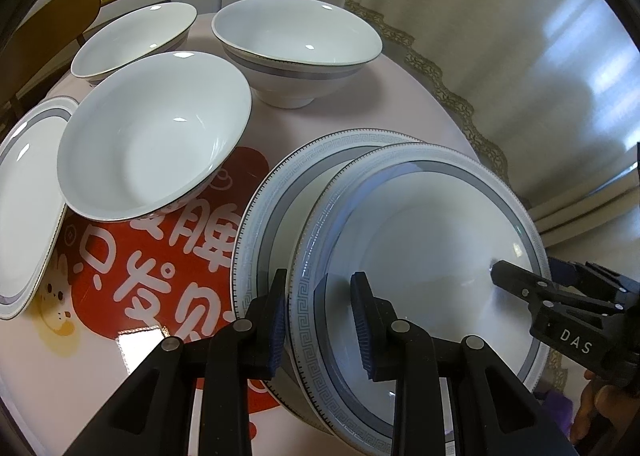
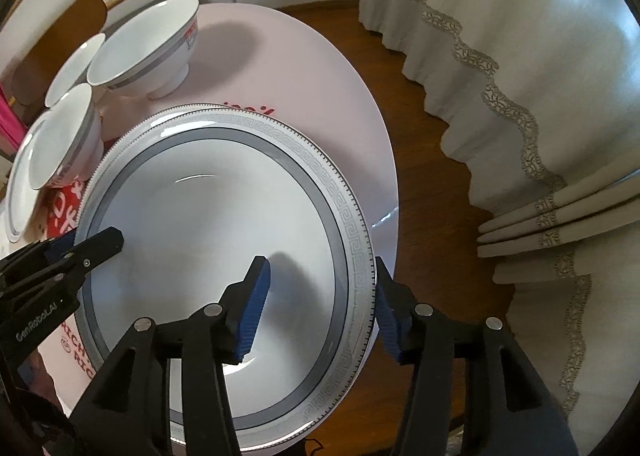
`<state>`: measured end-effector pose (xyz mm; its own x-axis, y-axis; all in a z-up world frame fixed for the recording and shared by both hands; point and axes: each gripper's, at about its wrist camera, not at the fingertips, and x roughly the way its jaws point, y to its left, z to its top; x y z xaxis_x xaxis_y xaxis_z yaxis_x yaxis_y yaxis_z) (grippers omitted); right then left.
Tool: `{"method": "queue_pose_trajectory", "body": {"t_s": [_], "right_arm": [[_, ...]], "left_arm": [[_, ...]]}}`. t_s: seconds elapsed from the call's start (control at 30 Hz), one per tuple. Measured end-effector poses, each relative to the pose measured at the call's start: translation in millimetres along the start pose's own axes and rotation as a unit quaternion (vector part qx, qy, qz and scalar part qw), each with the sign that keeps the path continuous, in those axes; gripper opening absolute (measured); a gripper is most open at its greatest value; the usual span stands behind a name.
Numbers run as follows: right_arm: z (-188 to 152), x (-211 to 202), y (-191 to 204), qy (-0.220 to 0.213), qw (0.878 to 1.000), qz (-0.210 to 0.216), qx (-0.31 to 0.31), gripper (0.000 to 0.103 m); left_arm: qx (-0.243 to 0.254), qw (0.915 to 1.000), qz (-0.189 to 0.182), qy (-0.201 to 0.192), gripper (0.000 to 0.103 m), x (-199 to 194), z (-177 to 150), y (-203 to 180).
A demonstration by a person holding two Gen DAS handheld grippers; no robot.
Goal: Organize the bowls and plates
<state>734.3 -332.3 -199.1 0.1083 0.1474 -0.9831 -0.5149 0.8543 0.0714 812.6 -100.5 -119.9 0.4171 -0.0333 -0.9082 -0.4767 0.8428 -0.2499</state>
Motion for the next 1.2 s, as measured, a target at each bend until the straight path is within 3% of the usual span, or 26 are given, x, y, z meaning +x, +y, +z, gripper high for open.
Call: {"method": "queue_pose_trajectory", "body": {"t_s": [0.17, 0.47, 0.6, 0.73, 0.93, 1.1, 1.2], "right_arm": [[3, 1, 4, 0.008, 1.0, -0.004, -0.003, 0.061], [3, -3, -6, -0.001, 1.0, 0.009, 0.026, 0.061], [2, -3, -25, -0.006, 0.997, 0.035, 0.066, 0.061], [-1, 5, -39, -0.003, 0.99, 0.097, 0.105, 0.061], [-5, 16, -42, 0.006, 0.983, 0.14, 0.119, 0.057], [-6, 24, -46, 0.003, 0.973, 0.191, 0.129, 0.044], [-5, 27, -45, 0.003, 0.971, 0.204, 0.127, 0.043]], "left_arm": [[0.0, 1.0, -0.002, 0.0, 0.025, 1, 0, 0], [0.001, 1.0, -0.004, 0.0, 0.025, 2, 1, 0], [0.002, 1.0, -0.005, 0.001, 0.025, 2, 1, 1], [0.003, 1.0, -0.005, 0.004, 0.025, 2, 1, 1], [0.001, 1.0, -0.004, 0.001, 0.025, -3, 1, 2], [0.0, 1.0, -0.001, -0.003, 0.025, -6, -1, 3], [0.001, 1.0, 0.001, -0.003, 0.025, -8, -2, 3]]}}
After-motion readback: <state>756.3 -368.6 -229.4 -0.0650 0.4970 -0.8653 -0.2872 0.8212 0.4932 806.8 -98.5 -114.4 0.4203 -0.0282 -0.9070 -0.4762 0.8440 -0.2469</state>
